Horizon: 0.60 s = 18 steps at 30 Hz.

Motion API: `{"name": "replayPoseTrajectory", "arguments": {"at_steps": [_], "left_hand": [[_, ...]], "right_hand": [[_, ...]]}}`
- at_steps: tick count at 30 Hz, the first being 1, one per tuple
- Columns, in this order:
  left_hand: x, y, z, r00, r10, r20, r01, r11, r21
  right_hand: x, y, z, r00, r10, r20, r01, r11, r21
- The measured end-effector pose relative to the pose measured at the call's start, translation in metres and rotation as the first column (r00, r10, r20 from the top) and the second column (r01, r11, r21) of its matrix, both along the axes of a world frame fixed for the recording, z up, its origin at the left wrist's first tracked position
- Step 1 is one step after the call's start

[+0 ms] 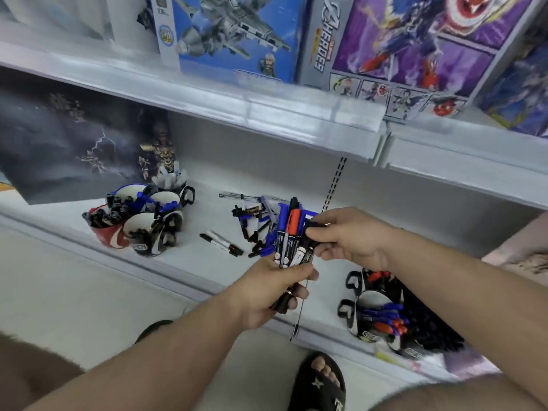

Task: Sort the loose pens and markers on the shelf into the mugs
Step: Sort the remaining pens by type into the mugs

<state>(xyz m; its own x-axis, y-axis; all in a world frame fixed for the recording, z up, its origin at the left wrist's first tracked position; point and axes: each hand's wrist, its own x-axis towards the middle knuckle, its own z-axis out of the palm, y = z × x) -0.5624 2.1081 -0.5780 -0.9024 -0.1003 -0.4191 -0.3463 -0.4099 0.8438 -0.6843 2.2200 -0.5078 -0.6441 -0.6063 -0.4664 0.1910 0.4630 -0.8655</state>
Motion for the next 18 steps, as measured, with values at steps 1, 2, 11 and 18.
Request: {"name": "replayPoseTrajectory", "arguments": {"at_steps": [1, 2, 11, 18], "left_hand": [[0.005, 0.007, -0.004, 1.0, 0.005, -0.008, -0.005, 0.998, 0.056], [0.01, 0.012, -0.007, 1.0, 0.006, -0.016, -0.005, 0.995, 0.104], [0.026, 0.025, -0.015, 0.993, -0.102, -0.063, 0.113, 0.974, 0.195], [-0.003, 0.051, -0.014, 0.979, -0.109, -0.172, 0.158, 0.94, 0.303]], "right_hand": [[0.003, 0.007, -0.002, 1.0, -0.015, 0.012, 0.015, 1.0, -0.008], [0.007, 0.013, -0.004, 0.999, -0.032, 0.024, 0.032, 0.999, -0.017], [0.03, 0.058, -0.015, 0.992, -0.118, 0.052, 0.123, 0.987, -0.105], [0.009, 0.076, -0.001, 0.97, -0.239, -0.045, 0.236, 0.97, -0.06]]}}
